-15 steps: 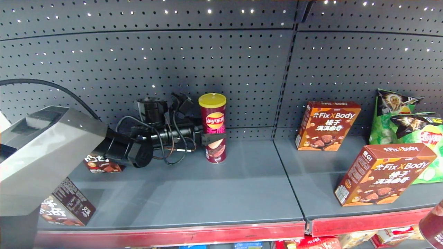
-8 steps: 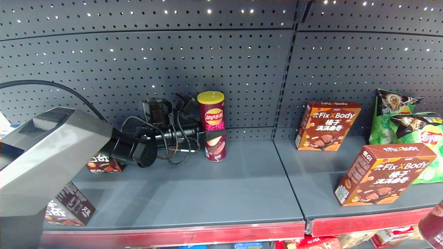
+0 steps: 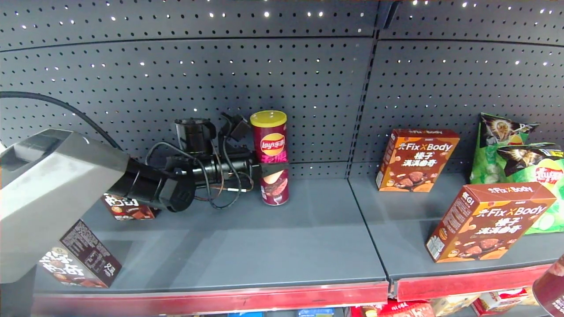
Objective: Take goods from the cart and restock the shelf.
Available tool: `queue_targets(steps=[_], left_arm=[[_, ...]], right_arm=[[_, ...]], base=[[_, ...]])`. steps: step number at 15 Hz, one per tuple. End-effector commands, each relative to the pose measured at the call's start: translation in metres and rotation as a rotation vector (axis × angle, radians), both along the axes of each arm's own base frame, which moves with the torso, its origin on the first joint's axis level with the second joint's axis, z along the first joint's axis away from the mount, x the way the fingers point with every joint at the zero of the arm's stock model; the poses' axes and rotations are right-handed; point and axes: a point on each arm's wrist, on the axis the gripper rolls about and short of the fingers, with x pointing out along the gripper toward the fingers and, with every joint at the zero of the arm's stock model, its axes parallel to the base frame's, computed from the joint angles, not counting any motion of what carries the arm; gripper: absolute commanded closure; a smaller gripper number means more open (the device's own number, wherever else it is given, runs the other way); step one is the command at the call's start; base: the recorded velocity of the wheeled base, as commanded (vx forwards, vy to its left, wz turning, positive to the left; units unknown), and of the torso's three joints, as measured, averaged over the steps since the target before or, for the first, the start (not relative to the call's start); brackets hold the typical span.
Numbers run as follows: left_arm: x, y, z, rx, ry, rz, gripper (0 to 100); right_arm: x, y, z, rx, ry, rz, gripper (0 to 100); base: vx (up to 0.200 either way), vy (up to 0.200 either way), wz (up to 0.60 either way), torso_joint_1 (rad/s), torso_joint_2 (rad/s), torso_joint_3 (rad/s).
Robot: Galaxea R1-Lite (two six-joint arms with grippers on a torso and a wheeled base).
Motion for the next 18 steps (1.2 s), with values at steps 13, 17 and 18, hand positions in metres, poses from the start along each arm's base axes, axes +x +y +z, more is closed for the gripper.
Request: queue_targets(steps=[13,17,18], left_arm=[[-0.156,0.027,0.023,0.009,0.001,-0.037,100],[-0.163,0.03,0.013,0.009,0.004,-0.037,100],[-0.165,0.03,0.007,0.009,0.005,-0.039,100]], right_arm=[[0.0,0.0,0.003,-0.002,-0.009,-0.008,100],[0.0,0.0,0.003,-0.002,-0.007,-0.009,100],[0.0,0.0,0.003,-0.002,-0.007,-0.009,100]], base=[[0.0,0.0,0.0,0.0,0.0,0.0],[0.0,0.0,0.0,0.0,0.0,0.0],[0.0,0.0,0.0,0.0,0.0,0.0]])
